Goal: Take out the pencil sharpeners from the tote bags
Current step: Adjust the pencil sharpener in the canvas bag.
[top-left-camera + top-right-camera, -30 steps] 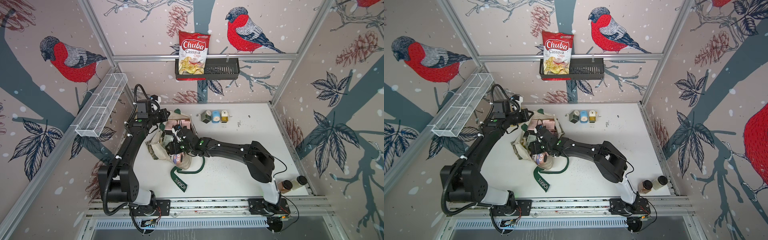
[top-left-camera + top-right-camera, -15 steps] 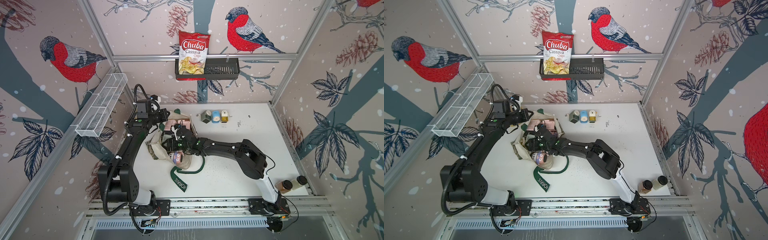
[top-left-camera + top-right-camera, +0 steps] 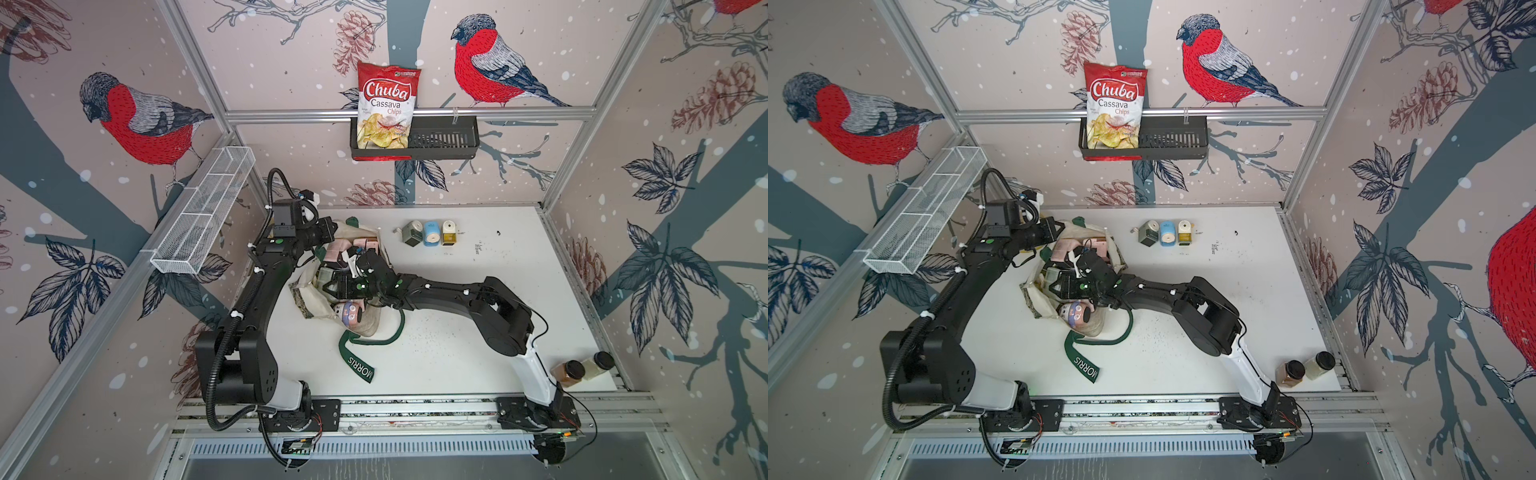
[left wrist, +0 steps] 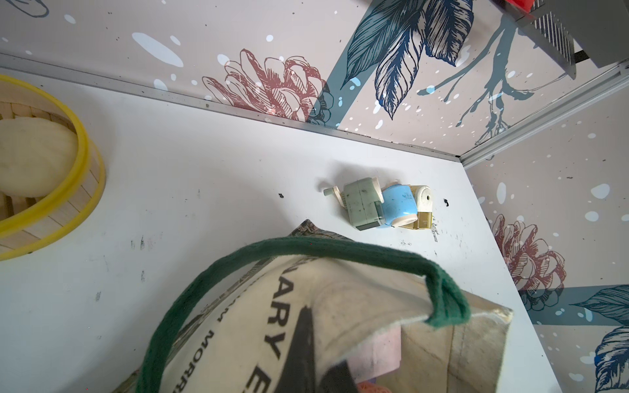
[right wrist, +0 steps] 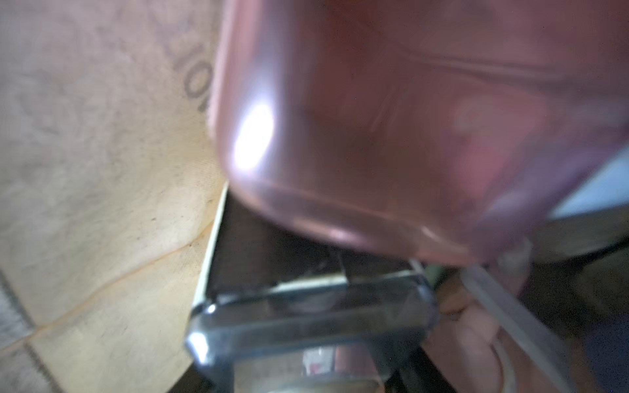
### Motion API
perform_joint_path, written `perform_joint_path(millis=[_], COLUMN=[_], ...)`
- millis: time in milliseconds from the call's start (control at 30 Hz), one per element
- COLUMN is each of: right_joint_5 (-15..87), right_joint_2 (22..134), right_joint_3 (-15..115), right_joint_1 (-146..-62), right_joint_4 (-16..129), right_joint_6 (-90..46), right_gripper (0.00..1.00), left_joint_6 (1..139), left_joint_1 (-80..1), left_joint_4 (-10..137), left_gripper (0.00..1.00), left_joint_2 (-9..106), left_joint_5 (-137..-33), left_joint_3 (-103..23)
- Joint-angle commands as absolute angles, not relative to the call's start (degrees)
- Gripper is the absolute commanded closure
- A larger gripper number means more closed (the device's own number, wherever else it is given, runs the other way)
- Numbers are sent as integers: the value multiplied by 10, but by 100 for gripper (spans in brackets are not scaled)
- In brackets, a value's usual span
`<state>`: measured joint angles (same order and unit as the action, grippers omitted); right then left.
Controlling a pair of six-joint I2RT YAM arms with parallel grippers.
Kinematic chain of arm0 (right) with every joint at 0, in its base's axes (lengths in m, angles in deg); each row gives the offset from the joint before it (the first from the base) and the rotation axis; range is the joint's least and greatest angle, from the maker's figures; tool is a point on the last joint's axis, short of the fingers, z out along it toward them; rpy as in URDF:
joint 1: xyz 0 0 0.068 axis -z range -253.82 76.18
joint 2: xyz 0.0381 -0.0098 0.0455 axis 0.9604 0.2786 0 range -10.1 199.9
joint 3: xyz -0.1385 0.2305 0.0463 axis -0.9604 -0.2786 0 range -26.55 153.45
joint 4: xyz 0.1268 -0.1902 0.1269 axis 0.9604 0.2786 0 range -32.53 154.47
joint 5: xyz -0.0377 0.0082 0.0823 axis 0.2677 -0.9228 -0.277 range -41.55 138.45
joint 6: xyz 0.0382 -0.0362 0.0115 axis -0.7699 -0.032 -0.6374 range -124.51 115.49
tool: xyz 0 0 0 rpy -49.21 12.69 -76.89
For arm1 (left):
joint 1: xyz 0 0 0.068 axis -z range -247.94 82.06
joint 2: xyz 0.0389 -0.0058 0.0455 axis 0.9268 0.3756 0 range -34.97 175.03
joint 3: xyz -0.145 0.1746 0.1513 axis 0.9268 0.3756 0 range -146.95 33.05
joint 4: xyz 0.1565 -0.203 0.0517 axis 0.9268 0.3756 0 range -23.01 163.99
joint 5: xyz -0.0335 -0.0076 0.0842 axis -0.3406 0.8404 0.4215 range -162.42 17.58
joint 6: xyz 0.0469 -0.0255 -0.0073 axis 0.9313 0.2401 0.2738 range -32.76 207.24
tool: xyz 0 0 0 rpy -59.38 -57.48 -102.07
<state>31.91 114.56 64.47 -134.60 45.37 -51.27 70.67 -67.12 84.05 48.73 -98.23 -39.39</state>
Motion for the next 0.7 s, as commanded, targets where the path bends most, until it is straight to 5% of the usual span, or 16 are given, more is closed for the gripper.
perform_joint_path(millis=[0, 267, 667], right_joint_5=[335, 355, 373], right_joint_2=[1129, 1096, 989], right_joint_3=[640, 620, 512], right_joint_1=[-1345, -1341, -1345], right_joint_4=[412, 434, 448], right_joint_6=[-509, -498, -539], right_gripper=[50, 59, 59], left_joint_6=[707, 708, 710], left_joint_1=[-672, -672, -672], left_joint_4=[815, 816, 817], left_gripper=[100, 100, 100], left_joint_2=[486, 489, 489], left_joint_5=[-1001, -1000, -998], left_joint_3=[-395, -396, -396])
